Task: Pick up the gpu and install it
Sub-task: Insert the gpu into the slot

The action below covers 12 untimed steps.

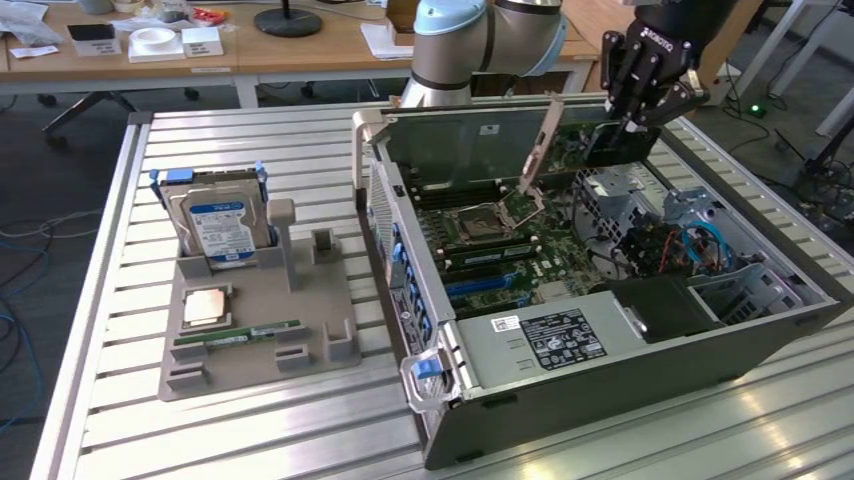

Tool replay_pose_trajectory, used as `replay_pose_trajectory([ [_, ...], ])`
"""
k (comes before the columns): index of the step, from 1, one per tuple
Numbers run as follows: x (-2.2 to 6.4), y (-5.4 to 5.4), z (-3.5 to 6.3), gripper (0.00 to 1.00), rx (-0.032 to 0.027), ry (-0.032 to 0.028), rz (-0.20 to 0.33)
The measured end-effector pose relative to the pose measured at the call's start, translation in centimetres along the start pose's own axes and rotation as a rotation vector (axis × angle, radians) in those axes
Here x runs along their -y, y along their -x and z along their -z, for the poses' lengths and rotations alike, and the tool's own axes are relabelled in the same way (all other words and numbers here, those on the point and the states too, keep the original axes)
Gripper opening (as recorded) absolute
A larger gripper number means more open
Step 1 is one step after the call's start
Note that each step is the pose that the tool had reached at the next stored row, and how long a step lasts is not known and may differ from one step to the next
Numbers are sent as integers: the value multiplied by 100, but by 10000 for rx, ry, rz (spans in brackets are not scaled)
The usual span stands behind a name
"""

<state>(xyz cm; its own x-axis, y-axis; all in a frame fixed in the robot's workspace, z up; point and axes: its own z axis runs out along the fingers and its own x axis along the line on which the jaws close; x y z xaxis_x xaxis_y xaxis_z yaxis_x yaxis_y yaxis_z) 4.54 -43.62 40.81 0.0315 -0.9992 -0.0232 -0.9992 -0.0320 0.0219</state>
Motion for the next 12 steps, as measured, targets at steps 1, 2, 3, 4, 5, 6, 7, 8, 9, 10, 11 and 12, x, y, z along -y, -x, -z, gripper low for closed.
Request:
replay_pose_trajectory([
  [1, -12, 0, -5, 26, 1, -27, -9],
  [2, -25, 1, -11, 26, -2, -82, -18],
  [3, -38, 1, -17, 26, -7, -147, -28],
  [4, -48, 1, -24, 26, -7, -197, -52],
  [5, -55, 1, -30, 26, -7, -214, -109],
  [6, -59, 1, -34, 26, -7, -218, -211],
  [7, -60, 1, -37, 26, -7, -221, -339],
  [8, -60, 1, -42, 26, -6, -225, -504],
  [9, -60, 1, -45, 26, -4, -228, -658],
  [10, -61, 1, -48, 26, -2, -231, -800],
  [11, -62, 1, -49, 26, -2, -234, -901],
  [12, -63, 1, -49, 26, -2, -234, -922],
])
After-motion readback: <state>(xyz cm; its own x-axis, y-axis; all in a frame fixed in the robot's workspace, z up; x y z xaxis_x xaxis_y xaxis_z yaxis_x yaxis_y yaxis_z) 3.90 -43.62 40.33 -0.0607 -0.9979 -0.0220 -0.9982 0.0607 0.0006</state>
